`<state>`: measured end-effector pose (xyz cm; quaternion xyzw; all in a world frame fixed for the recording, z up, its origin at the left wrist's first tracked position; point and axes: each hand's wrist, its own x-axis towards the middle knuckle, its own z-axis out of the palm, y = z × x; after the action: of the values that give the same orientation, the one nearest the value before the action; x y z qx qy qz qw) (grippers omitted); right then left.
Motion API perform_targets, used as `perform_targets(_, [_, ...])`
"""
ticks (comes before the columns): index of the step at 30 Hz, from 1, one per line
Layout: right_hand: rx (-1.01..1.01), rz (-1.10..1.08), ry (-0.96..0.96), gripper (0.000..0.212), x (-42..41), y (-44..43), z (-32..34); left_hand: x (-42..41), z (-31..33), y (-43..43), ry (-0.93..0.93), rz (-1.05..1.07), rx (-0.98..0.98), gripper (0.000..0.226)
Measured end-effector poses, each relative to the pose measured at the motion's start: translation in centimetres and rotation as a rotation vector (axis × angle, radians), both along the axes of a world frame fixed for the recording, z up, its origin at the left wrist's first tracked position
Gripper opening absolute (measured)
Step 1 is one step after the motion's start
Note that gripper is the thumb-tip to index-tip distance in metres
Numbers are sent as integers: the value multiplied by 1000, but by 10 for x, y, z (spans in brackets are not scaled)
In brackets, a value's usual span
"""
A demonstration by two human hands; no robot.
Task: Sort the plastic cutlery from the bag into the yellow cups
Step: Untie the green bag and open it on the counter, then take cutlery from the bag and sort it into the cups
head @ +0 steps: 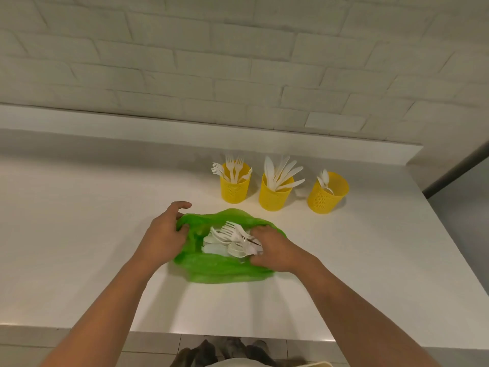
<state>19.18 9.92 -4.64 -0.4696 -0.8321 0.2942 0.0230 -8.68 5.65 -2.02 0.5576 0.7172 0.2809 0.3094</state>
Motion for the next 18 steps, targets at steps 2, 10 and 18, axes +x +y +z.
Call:
perform_targets(2, [-80, -114, 103, 24, 3, 0, 3, 0, -1, 1, 15, 13, -11, 44])
perform_targets(10, [-141, -262, 372, 41, 1, 1, 13, 18, 3, 2, 82, -17, -12, 45])
perform_targets(18, [-209, -135, 473, 31, -10, 0, 28, 23, 10, 5, 191, -19, -13, 46])
